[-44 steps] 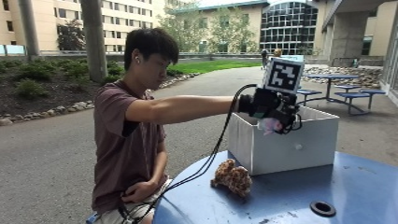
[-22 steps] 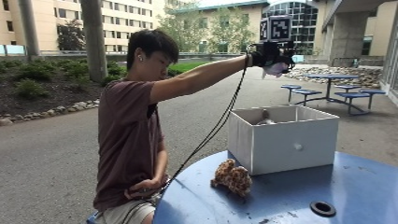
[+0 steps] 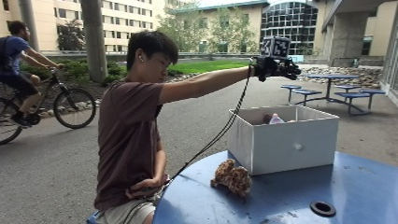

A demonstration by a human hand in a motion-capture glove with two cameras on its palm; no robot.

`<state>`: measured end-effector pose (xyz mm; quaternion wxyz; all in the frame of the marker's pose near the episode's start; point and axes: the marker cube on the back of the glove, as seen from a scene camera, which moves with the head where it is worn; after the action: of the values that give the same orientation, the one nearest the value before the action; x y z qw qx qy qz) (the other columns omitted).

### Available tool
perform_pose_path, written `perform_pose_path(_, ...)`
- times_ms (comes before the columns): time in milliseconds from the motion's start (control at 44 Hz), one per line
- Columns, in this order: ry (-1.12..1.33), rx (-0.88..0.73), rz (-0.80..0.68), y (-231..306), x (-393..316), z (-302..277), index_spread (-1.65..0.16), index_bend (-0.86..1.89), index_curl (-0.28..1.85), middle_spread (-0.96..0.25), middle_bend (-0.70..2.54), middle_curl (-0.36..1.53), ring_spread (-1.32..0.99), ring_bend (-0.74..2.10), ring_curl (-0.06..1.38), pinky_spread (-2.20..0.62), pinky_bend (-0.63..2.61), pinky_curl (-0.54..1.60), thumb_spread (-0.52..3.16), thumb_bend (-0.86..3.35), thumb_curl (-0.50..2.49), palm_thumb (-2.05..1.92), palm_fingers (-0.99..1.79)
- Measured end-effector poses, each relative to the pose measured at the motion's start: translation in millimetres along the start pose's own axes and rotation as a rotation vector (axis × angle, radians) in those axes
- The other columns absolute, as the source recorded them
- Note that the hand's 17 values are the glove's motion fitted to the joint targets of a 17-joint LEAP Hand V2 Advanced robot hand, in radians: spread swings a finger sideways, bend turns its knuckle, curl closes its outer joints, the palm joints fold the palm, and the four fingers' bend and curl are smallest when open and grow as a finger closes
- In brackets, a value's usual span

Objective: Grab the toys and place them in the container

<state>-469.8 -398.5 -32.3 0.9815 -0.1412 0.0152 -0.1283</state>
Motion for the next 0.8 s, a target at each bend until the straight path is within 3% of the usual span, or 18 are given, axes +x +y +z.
perform_pose_path(68, 0.034, 0.009, -0.112, 3.3, -15.6, -1.9, -0.24, 0.09, 0.57, -0.07, 0.2, 0.47, -0.09, 0.49, 0.49, -0.04, 1.25, 0.51, 1.02, -0.07, 0.71, 0.07, -0.56)
perform_pose_path(318, 0.047, 0.031, -0.111, 56.4, 62.2, -11.8, -0.21, 0.04, 0.38, -0.01, 0.09, 0.36, 0.01, 0.29, 0.39, 0.05, 1.06, 0.42, 1.17, -0.02, 0.57, 0.0, -0.39)
perform_pose_path(705, 0.003, -0.021, 0.135, 167.0, 205.0, 18.8, -0.2, 0.05, 0.23, 0.0, 0.13, 0.29, 0.02, 0.27, 0.38, 0.07, 0.94, 0.37, 1.24, -0.02, 0.45, 0.01, -0.27)
perform_pose_path(796, 0.018, -0.048, 0.051, 195.3, 238.0, 44.0, -0.2, 0.05, 0.21, 0.0, 0.13, 0.28, 0.02, 0.27, 0.38, 0.07, 0.93, 0.36, 1.25, -0.02, 0.43, 0.01, -0.26)
